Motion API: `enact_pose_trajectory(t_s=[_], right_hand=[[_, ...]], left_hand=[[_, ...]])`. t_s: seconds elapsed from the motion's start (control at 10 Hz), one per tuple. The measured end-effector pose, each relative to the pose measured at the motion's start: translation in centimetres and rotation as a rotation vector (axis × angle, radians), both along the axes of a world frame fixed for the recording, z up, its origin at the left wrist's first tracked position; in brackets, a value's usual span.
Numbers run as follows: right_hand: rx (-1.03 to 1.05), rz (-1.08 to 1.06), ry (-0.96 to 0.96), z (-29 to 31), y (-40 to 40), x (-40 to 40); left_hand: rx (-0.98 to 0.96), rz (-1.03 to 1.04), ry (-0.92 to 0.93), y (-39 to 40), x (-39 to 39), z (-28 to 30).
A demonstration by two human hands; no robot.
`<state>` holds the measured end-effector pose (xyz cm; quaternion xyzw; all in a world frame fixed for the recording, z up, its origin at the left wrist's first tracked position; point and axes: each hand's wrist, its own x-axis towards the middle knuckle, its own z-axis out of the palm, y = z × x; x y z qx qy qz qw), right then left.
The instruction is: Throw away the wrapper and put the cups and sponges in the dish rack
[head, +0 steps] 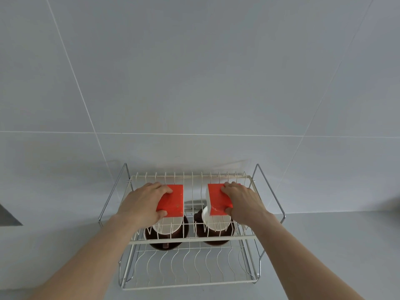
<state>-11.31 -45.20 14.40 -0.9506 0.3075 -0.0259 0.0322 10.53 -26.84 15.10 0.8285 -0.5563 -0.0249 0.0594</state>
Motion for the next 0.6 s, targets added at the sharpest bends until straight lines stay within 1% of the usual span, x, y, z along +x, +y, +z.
enact_pose_trajectory(t_s=[0.2,0.4,0.6], right_hand=[[-0.004,0.004,0.008,0.1,0.2,-0.2],[0.061,0.003,-0.006,1.0,0.8,-0.5],[0.058,-0.059,-0.034,2.9,1.5,-1.5]], left_hand=[[0.033,-0.003,-0.018,-0.1,-0.3,0.2],[0.107,0.000,-0.025,0.0,-0.9,1.0],[0.056,0.043,-0.032,1.0,-1.8,3.0]])
